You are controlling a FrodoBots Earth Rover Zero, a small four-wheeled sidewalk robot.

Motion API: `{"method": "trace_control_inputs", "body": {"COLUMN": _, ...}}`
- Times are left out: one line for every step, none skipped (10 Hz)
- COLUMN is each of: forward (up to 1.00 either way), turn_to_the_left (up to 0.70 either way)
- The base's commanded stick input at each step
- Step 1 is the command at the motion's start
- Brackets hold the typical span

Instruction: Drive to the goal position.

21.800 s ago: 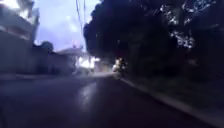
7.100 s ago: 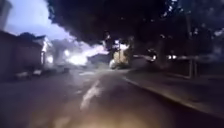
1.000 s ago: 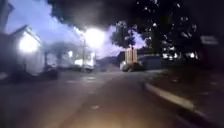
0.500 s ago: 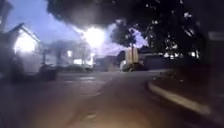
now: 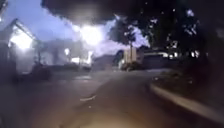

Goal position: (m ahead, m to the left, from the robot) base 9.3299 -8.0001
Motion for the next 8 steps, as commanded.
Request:
{"method": "trace_control_inputs", "body": {"forward": 0.70, "turn_to_the_left": 0.00}}
{"method": "trace_control_inputs", "body": {"forward": 0.70, "turn_to_the_left": 0.00}}
{"method": "trace_control_inputs", "body": {"forward": 0.70, "turn_to_the_left": 0.00}}
{"method": "trace_control_inputs", "body": {"forward": 0.70, "turn_to_the_left": 0.00}}
{"method": "trace_control_inputs", "body": {"forward": 0.70, "turn_to_the_left": 0.00}}
{"method": "trace_control_inputs", "body": {"forward": 0.70, "turn_to_the_left": 0.00}}
{"method": "trace_control_inputs", "body": {"forward": 0.70, "turn_to_the_left": 0.00}}
{"method": "trace_control_inputs", "body": {"forward": 0.70, "turn_to_the_left": 0.00}}
